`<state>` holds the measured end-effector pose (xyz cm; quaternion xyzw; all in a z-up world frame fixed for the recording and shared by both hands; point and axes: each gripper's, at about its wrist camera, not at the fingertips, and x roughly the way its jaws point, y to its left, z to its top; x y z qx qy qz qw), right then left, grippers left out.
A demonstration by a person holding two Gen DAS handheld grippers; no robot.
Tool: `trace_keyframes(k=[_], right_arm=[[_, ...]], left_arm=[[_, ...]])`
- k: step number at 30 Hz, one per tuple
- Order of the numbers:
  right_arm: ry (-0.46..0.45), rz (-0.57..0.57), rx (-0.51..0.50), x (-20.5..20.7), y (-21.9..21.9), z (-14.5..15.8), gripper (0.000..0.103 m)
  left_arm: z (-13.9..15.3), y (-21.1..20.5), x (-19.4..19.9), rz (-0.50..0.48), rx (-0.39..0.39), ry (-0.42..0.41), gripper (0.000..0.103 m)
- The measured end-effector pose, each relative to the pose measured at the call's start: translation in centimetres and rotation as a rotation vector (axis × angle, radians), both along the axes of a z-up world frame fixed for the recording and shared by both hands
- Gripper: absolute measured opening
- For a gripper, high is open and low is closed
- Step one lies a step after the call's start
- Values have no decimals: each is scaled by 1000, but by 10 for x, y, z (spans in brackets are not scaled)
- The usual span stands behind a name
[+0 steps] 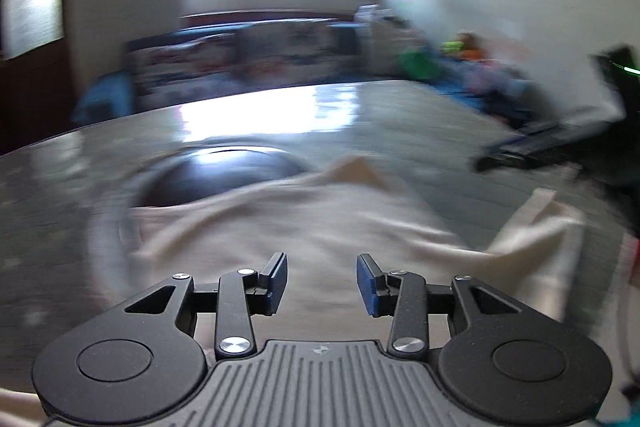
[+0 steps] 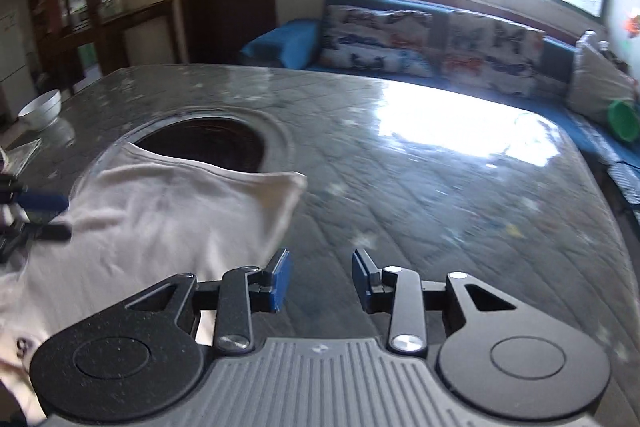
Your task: Fold clothes
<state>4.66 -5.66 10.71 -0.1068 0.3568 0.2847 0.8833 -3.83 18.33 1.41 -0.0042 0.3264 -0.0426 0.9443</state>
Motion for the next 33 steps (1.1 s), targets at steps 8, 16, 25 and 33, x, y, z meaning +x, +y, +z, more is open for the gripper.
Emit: trace_keyframes(k=[8, 16, 25, 33], right_arm=[[72, 17, 10, 51, 52, -22, 38], [121, -6, 15, 82, 67, -43, 38], [126, 8, 8, 94, 76, -51, 6], [64, 22, -21, 103, 93, -47, 5]], left_arm=[[-12, 74, 53, 190, 39, 75, 47], [-36, 88, 94, 178, 54, 128, 47], [-42, 96, 105, 166, 72, 119, 7], [-47, 103, 120, 176, 124, 99, 6]])
